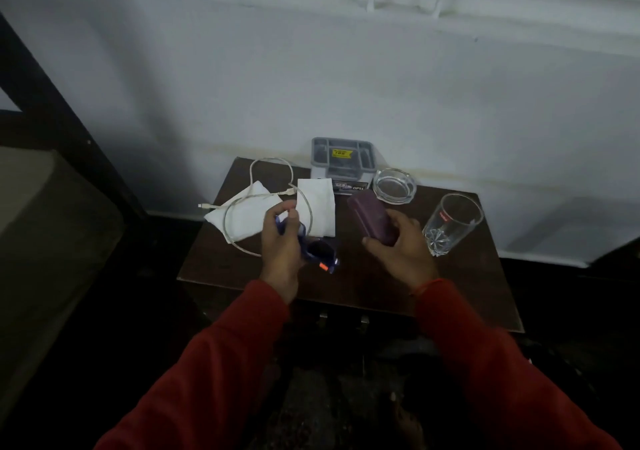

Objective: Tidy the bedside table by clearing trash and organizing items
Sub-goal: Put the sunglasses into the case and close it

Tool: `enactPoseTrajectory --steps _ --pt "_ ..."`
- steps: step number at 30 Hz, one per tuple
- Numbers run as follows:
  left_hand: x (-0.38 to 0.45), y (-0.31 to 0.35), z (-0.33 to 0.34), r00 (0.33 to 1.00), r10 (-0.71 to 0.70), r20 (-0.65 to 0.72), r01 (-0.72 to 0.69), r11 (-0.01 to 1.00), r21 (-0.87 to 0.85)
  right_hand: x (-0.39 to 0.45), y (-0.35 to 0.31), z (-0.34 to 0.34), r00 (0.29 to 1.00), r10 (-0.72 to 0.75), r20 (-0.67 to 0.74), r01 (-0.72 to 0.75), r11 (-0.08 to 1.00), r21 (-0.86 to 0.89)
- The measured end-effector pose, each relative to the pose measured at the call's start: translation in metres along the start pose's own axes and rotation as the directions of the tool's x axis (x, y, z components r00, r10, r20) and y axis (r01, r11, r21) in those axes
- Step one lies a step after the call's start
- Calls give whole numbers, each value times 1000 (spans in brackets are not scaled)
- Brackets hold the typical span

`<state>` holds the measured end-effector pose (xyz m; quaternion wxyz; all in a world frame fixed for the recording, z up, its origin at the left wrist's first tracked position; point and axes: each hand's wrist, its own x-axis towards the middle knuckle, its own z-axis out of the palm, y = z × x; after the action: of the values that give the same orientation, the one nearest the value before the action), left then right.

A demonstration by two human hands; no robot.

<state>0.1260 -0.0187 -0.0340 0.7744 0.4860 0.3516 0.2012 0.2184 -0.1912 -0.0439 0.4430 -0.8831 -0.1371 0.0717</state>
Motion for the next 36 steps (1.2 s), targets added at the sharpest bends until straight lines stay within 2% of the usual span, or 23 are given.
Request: enactPoseTrajectory --steps 2,4,7,9,10,12,14,16,19,21,23,25,31,36 --pt "-9 0 5 995 56 80 -66 989 136 -24 -12 0 1000 -21 11 20 995 99" --pt "-20 -2 9 981 45 191 -81 979 187 -45 -20 2 1000 -22 13 19 978 206" --pt "-32 -7 17 948 -31 318 -12 991 134 -55 -30 13 994 15 106 -59 903 426" --pt "-35 -10 18 939 -62 338 40 996 74 -53 -35 19 991 -9 136 -59 870 490" --pt "-34 -11 18 941 -69 332 48 996 70 -52 -35 22 993 -34 113 -21 889 458" --pt "-31 -14 17 950 -54 307 25 995 97 -50 -32 29 994 -105 36 93 966 240" --pt "-28 -18 17 956 -15 292 -22 992 124 -51 -29 37 982 -188 -30 190 980 54" --pt "-26 -18 15 958 21 286 -66 987 148 -52 -29 42 973 -224 -48 226 973 50" --pt "-19 -15 12 959 104 262 -165 961 222 -49 -32 40 981 -182 60 159 950 268" --pt "-16 -13 10 958 150 243 -207 951 228 -48 -35 34 976 -173 132 83 856 511" --pt "-13 -14 9 958 195 208 -244 939 243 -47 -38 28 967 -171 188 14 775 632" --pt "-9 -19 7 963 192 191 -240 932 272 -47 -39 27 961 -156 229 -41 736 676" --pt "-15 -12 13 965 124 231 -173 963 207 -47 -40 25 947 -102 305 -190 586 788" --pt "-18 -5 15 963 85 257 -156 950 269 -41 -41 16 934 -140 327 -172 626 760"
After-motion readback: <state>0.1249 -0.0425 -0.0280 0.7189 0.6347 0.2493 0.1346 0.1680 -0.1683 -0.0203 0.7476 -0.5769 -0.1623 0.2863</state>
